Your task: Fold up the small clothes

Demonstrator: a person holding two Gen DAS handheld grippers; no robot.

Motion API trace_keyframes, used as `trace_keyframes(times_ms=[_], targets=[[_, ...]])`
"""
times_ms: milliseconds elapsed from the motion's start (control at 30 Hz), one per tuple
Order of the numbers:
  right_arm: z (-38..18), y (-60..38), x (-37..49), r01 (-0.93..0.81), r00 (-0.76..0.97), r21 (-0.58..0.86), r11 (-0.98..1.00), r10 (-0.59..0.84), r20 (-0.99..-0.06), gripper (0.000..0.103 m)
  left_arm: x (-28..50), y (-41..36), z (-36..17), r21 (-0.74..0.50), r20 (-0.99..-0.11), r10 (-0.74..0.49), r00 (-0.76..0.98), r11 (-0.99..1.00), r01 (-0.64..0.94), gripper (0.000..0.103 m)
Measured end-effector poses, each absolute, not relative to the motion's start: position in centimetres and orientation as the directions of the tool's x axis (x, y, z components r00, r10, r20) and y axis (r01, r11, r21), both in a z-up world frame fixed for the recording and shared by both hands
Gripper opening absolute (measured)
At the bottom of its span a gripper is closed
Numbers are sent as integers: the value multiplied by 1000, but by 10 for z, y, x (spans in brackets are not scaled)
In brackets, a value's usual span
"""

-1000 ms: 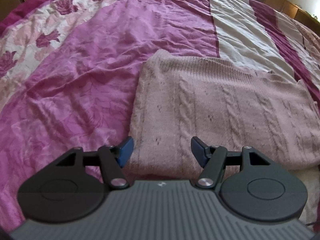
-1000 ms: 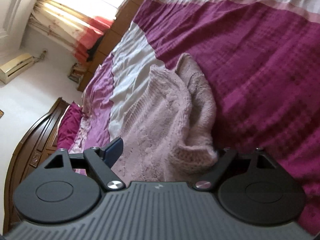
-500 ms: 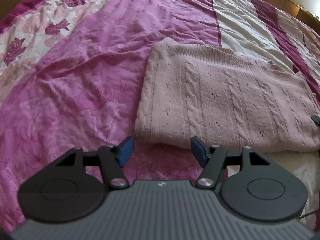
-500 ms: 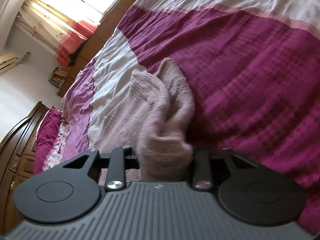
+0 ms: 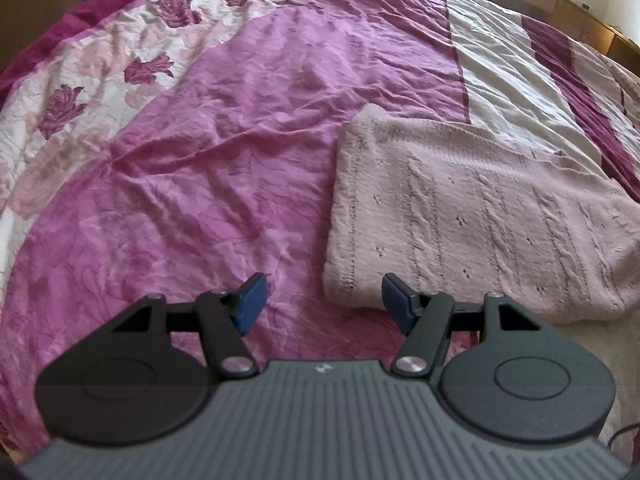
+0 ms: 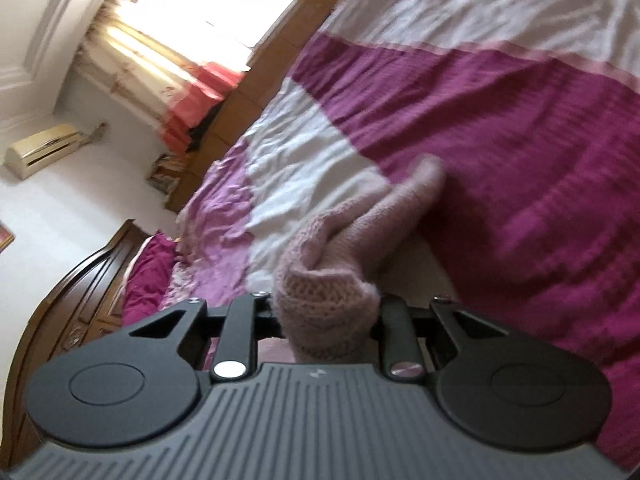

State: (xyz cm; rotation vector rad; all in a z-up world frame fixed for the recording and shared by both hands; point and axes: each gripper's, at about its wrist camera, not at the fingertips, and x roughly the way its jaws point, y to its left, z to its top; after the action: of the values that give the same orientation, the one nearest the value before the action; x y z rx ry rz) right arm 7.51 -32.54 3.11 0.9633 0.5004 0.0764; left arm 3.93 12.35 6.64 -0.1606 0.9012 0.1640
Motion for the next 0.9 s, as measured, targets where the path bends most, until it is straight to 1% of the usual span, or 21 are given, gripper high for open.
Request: trace_keyframes(times_ms=[333, 633, 900], targets=[[78, -286, 78, 38, 887, 780, 625, 339, -314, 24, 51, 126, 61, -39, -801, 69, 594, 985, -166, 65], [98, -254, 74, -18, 879, 739, 673, 363, -310, 24, 57, 130, 60, -54, -800, 54, 597, 986, -160, 65], [110, -237, 80, -56, 869, 730, 681, 393, -300, 24, 59, 134, 56, -58, -803, 48, 594, 986, -158, 65]])
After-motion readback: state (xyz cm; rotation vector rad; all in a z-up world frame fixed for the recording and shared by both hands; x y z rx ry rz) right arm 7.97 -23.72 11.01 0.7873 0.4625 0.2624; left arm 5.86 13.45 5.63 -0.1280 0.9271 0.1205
